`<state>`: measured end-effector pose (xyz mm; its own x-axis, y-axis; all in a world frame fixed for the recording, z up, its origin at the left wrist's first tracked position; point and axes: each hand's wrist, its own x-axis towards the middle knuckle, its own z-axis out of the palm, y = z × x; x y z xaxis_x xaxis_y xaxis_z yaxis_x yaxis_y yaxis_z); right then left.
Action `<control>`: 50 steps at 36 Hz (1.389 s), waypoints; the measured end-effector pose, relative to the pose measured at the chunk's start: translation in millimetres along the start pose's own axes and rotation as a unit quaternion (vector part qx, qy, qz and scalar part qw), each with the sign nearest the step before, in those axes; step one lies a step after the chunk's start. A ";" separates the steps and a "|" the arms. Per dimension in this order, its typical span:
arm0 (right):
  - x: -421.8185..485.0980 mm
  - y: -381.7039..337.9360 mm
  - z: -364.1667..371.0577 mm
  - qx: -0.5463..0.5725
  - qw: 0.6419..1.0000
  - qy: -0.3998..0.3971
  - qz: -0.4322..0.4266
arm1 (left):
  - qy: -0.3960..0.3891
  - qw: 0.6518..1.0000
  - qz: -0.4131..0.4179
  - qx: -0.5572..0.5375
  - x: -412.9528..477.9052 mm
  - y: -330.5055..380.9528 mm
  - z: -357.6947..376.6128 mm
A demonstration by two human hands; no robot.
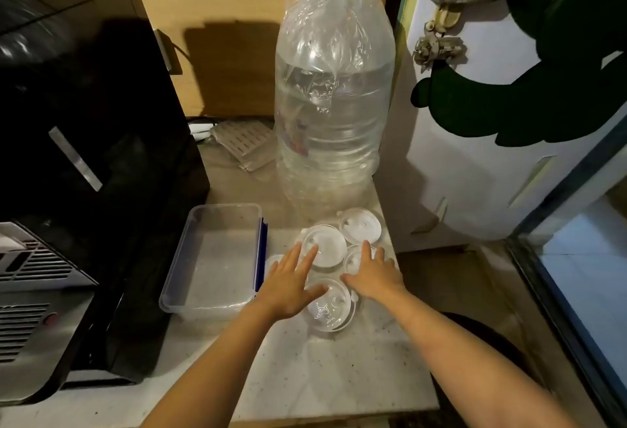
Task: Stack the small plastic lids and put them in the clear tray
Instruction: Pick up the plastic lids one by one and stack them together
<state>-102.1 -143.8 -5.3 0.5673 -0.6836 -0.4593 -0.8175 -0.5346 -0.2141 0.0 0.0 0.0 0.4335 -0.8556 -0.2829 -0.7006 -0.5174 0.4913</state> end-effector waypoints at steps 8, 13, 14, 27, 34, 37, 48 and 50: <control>-7.4 -3.0 -19.0 0.026 0.999 0.035 -0.016 | 0.010 0.963 -0.016 -0.270 6.1 5.4 -12.7; -20.8 -14.5 -55.7 0.097 0.990 0.084 -0.056 | -0.011 0.873 -0.054 -0.484 7.3 18.5 -30.6; -25.5 -18.5 -64.5 0.113 0.987 0.094 -0.070 | -0.014 0.851 -0.054 -0.522 7.6 21.6 -35.3; -72.1 -70.2 -103.6 0.259 0.931 0.127 -0.223 | -0.084 0.644 0.107 -0.753 17.4 43.3 -79.5; -73.1 -83.9 -101.5 0.222 0.932 0.137 -0.253 | -0.086 0.610 0.120 -0.778 17.6 33.8 -86.6; -68.0 -88.5 -99.3 0.203 0.933 0.148 -0.258 | -0.073 0.613 0.106 -0.779 16.9 31.6 -89.6; -22.7 -76.2 -119.9 0.208 0.930 0.063 -0.297 | -0.046 0.627 0.084 -0.773 27.2 8.0 -96.8; -5.9 -64.5 -127.4 0.209 0.934 0.065 -0.282 | -0.043 0.619 0.077 -0.781 28.2 2.4 -98.3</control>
<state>-40.2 -168.6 121.0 0.9045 -0.4208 -0.0695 -0.3372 -0.6058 -0.7206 66.2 -23.9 74.1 0.3518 -0.9249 -0.1442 0.7006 0.1580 0.6958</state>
